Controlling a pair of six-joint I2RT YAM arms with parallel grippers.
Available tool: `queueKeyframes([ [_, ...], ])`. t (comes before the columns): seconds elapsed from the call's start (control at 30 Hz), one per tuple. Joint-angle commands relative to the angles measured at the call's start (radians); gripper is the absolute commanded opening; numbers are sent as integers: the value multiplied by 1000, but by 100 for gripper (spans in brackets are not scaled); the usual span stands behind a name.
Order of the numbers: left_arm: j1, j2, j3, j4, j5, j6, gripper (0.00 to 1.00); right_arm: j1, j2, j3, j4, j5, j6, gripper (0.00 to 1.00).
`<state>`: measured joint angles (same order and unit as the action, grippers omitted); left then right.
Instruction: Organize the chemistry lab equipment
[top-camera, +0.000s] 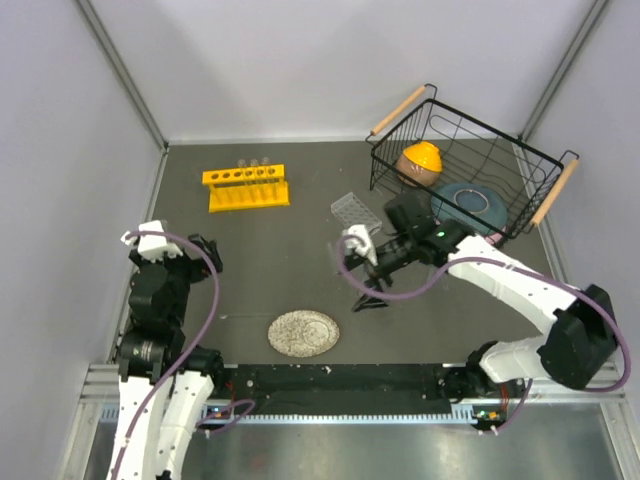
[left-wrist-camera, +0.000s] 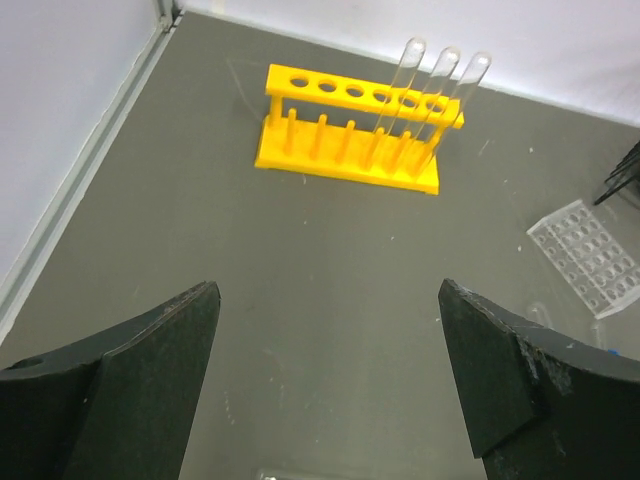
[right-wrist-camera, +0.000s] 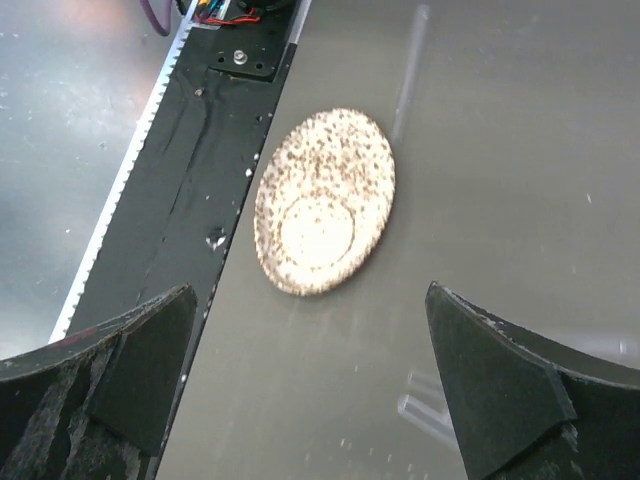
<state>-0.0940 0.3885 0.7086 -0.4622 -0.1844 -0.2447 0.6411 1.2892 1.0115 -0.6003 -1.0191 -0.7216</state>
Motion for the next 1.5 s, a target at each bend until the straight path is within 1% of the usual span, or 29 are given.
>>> queueKeyframes([
  [0.0,-1,-59,12,-35,-53,24,96,216,125,154,-18,218,48,99],
  [0.03,-1,-63,18,-41,-84,36,96,245,183,200,9,265,103,99],
  [0.07,-1,-75,20,-50,-105,39,96,273,208,222,25,349,126,99],
  [0.1,-3,-83,19,-56,-131,44,96,301,231,257,49,394,193,99],
  [0.13,-3,-94,12,-70,-203,32,96,340,284,280,72,434,220,99],
  [0.17,-3,-124,9,-73,-229,18,96,359,309,303,97,477,244,99],
  [0.2,-3,-143,3,-73,-253,12,96,368,338,344,117,503,314,99],
  [0.27,-3,-195,-8,-64,-315,-7,96,390,419,395,140,534,370,99],
  [0.3,-3,-212,-9,-64,-338,-11,96,390,444,441,142,527,422,99],
  [0.4,-3,-284,-26,-50,-423,-25,98,399,535,525,148,510,494,99],
  [0.47,-3,-325,-37,-35,-438,-25,97,428,573,555,142,534,495,99],
  [0.5,-4,-333,-40,-32,-438,-24,97,439,613,594,113,545,470,99],
  [0.53,-6,-338,-43,-30,-437,-22,97,454,636,620,91,565,462,99],
  [0.57,-6,-335,-41,-30,-435,-22,97,469,660,648,73,618,459,99],
  [0.6,-7,-332,-41,-29,-432,-21,97,489,714,701,38,637,459,99],
  [0.67,-9,-332,-40,-30,-431,-21,97,505,760,746,19,669,473,98],
  [0.8,-13,-347,-37,-36,-438,-22,97,540,841,837,-7,740,478,90],
  [1.03,-13,-356,-35,-39,-444,-25,97,581,938,889,-29,820,481,64],
  [1.13,-15,-356,-32,-41,-444,-24,97,592,964,906,-32,847,479,58],
  [1.23,-15,-358,-32,-41,-446,-25,97,598,981,918,-39,858,476,53],
  [1.47,-15,-356,-31,-46,-454,-28,97,609,1010,917,-47,855,487,49],
])
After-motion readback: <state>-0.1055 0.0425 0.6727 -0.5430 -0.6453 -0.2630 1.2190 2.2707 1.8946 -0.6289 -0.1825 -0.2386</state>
